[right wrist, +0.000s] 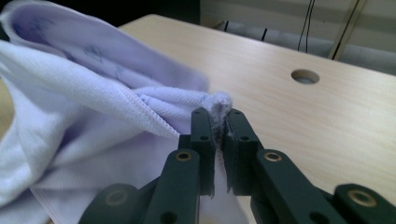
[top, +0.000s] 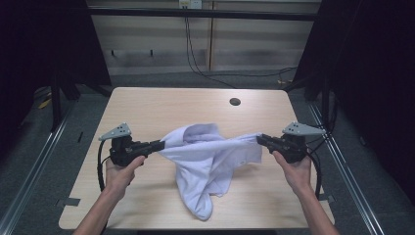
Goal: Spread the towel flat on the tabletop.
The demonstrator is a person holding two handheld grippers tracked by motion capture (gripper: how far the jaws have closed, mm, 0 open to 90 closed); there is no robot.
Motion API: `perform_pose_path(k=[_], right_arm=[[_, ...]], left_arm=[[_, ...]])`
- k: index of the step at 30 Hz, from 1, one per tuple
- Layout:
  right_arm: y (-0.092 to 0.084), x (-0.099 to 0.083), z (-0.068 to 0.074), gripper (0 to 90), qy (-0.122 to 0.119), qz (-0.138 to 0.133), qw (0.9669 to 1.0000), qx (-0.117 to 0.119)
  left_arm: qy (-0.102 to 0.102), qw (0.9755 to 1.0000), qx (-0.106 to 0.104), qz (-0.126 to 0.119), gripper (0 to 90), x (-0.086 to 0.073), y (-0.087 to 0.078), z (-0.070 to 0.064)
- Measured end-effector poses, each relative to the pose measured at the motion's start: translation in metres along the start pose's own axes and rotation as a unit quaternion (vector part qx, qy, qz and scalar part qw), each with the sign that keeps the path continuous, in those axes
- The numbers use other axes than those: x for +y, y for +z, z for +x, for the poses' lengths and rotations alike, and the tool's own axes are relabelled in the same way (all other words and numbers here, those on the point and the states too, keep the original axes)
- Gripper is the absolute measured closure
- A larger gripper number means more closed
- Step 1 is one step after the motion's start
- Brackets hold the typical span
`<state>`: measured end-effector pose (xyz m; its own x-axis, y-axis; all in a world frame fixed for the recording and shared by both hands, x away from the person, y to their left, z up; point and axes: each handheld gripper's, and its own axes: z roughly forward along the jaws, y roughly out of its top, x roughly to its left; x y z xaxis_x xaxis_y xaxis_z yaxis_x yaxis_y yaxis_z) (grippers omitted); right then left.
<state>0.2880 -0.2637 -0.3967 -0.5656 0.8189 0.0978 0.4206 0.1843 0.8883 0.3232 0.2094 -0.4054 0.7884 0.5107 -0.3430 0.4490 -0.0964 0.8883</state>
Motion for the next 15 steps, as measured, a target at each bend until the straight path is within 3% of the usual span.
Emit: perform_pose_path(k=[4,8,9,15], right_arm=[[0.000,0.022,0.000,83.4,0.010,-0.028,0.9995,0.013],[0.006,0.052,-0.003,83.4,0.005,-0.033,0.9994,0.011],[0.006,0.052,-0.003,83.4,0.005,-0.033,0.9994,0.011],[0.016,0.104,-0.020,83.5,0.022,-0.052,0.9984,0.003]], left_arm=[[-0.012,0.9995,0.005,-0.030,87.4,0.010,-0.005,0.008],[-0.008,0.9991,0.019,-0.038,87.4,0.022,-0.004,0.012],[-0.006,0.9988,0.024,-0.043,87.4,0.031,-0.005,0.015],[0.013,0.9977,0.052,-0.041,87.4,0.075,0.002,0.019]])
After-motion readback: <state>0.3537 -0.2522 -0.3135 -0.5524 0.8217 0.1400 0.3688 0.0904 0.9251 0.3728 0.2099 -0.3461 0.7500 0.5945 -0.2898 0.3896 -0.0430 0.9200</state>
